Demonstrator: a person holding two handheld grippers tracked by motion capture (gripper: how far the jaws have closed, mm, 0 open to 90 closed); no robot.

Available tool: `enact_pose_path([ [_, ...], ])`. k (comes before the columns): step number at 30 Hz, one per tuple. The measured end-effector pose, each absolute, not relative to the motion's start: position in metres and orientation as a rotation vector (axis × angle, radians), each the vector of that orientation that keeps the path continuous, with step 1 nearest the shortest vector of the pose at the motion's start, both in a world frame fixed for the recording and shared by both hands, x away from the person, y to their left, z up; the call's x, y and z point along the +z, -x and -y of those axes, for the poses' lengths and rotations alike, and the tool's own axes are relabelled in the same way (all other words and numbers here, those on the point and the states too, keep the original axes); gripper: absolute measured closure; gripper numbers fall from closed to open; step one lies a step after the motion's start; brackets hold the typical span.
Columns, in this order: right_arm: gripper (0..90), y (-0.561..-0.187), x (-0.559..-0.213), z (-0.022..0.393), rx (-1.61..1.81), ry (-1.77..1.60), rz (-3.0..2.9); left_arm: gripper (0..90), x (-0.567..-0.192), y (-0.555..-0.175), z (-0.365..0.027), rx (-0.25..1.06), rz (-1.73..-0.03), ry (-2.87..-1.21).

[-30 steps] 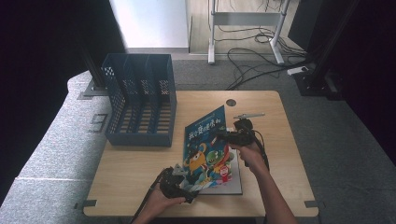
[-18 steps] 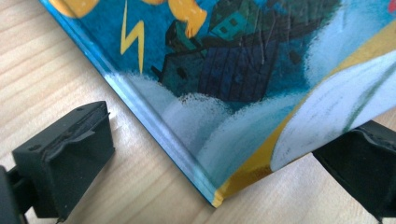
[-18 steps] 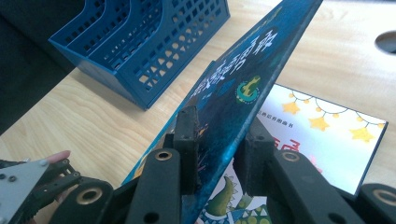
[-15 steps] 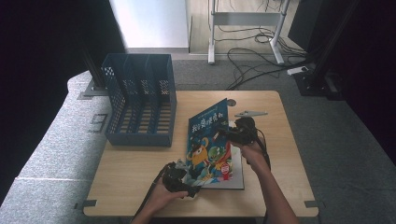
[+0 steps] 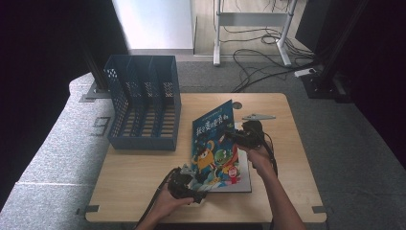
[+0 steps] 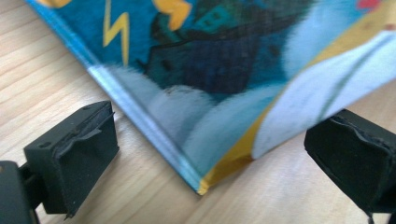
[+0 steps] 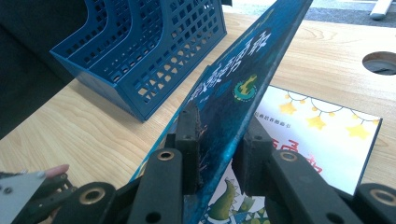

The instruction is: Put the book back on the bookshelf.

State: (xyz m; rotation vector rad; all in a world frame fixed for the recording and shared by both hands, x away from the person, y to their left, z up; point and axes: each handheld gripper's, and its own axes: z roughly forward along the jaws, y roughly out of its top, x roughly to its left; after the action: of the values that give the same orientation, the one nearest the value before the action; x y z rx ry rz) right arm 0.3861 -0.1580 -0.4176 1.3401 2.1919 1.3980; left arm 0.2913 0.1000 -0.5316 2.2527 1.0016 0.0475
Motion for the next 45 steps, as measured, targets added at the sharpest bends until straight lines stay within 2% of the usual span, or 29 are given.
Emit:
enact_pose_path([
  [25,74.3,-0.376,-0.402,0.155,1.385,-1.251,-2.111,0.0,-0.536,-0.308,-0.089,0.026,-1.04,-2.222],
  [45,74.2,-0.365,-0.4,0.163,1.44,-1.151,-2.056,0.0,-0.536,-0.315,-0.086,0.067,-1.052,-2.237],
])
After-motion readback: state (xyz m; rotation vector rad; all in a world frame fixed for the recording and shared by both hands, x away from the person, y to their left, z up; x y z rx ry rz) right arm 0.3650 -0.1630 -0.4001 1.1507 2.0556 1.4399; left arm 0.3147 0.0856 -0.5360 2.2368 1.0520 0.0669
